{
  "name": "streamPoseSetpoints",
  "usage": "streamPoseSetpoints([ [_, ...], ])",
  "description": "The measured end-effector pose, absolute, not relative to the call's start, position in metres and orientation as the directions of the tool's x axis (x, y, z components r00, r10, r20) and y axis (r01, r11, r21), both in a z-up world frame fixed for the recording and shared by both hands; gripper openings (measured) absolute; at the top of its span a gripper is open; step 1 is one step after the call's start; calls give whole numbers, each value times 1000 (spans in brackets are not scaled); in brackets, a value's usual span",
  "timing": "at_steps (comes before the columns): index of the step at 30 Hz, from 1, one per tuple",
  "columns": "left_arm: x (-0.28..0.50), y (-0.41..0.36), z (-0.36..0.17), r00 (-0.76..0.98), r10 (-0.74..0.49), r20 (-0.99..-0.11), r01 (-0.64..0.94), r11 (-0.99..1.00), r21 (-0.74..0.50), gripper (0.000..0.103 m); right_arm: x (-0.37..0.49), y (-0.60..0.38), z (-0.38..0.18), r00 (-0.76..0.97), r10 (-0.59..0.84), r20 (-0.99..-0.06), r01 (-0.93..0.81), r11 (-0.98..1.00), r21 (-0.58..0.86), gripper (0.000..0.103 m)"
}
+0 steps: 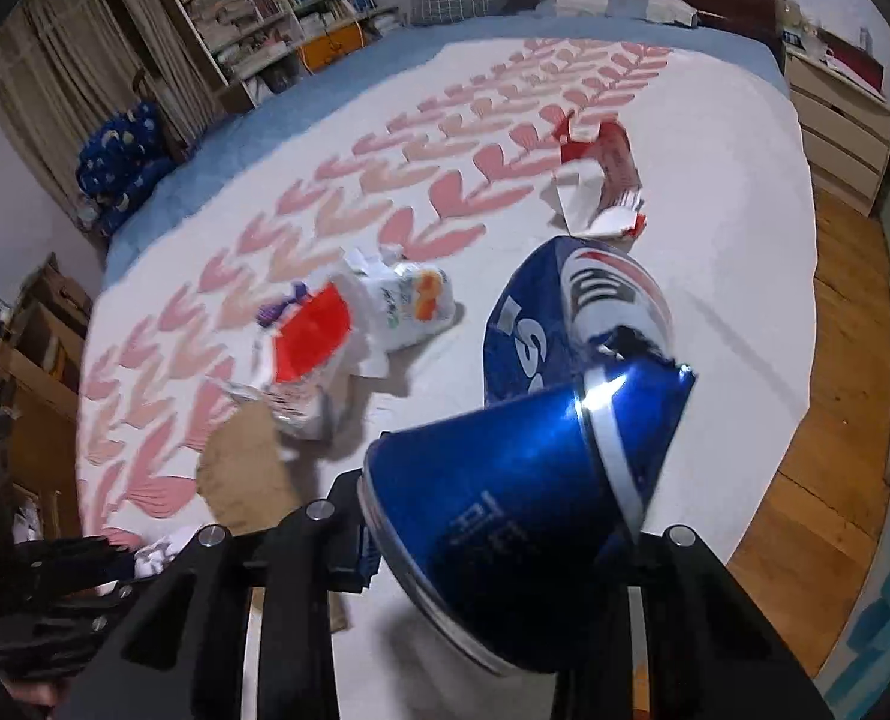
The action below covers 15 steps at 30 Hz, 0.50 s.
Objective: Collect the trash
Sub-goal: 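Grasp the blue Pepsi can with the right gripper while the left grasps crumpled paper, then carry can and paper to the red wastebasket and release both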
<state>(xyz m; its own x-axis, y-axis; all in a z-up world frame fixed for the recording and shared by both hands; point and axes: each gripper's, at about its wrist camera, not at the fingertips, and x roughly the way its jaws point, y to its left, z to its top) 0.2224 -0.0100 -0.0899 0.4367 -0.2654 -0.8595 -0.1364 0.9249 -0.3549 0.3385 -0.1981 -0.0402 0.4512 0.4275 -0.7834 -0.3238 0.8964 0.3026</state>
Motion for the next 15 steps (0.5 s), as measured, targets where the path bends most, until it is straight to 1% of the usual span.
streamPoseSetpoints([
  [5, 191, -6, -52, 569, -213, -795, -119, 934, -336, 27, 298, -207, -1, 495, 484, -722, -379, 867, 322, 34],
  [6, 178, -5, -39, 604, -220, -766, -101, 932, -347, 27, 288, -209, 9, 509, 487, -710, -393, 865, 312, 34],
  [11, 140, -13, 22, 703, -219, -677, -31, 941, -337, 27, 227, -238, 75, 577, 509, -639, -459, 849, 262, 34],
  [15, 120, -33, 60, 744, -243, -622, 40, 946, -322, 27, 173, -288, 123, 657, 489, -574, -441, 867, 234, 34],
])
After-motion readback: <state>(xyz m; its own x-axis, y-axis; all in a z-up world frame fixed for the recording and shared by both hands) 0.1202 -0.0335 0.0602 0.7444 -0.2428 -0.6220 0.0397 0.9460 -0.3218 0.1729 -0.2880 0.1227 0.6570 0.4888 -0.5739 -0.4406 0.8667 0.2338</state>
